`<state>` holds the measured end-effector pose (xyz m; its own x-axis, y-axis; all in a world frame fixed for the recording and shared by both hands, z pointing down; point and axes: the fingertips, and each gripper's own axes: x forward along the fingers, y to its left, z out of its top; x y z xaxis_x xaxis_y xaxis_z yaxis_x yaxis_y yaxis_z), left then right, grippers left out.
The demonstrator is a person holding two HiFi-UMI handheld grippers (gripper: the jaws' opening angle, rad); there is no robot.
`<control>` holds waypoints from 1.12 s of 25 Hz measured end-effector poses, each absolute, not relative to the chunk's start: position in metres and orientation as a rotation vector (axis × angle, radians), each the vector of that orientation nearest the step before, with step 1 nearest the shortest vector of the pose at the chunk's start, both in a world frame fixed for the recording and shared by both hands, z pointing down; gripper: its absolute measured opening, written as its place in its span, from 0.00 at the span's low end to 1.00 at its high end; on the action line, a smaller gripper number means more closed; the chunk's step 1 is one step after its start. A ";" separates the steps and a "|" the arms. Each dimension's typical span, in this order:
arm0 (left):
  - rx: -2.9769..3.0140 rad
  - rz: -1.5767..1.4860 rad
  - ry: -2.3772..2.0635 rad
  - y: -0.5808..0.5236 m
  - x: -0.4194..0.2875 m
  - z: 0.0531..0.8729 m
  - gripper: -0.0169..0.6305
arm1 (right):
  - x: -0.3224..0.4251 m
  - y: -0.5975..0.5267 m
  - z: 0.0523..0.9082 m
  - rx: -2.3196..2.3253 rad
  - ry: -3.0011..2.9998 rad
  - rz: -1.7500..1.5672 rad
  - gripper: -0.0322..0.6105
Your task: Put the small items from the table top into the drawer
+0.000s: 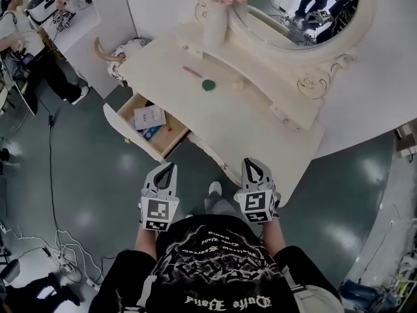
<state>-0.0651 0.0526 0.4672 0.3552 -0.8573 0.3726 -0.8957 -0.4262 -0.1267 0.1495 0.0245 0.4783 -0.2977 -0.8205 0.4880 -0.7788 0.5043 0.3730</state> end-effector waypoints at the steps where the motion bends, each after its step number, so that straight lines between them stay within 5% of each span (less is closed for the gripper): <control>1: 2.497 0.599 -1.630 0.046 -0.062 0.468 0.05 | 0.152 0.016 0.479 1.295 -2.114 -0.086 0.07; 28: 2.376 0.634 -1.669 -0.055 0.005 0.479 0.05 | 0.206 -0.093 0.495 1.173 -2.218 0.040 0.07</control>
<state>0.0050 -0.0551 0.4793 0.2838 -0.8553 0.4334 -0.9273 -0.3598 -0.1029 0.2061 -0.0934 0.4953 -0.4119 -0.7369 0.5359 -0.7556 0.6050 0.2511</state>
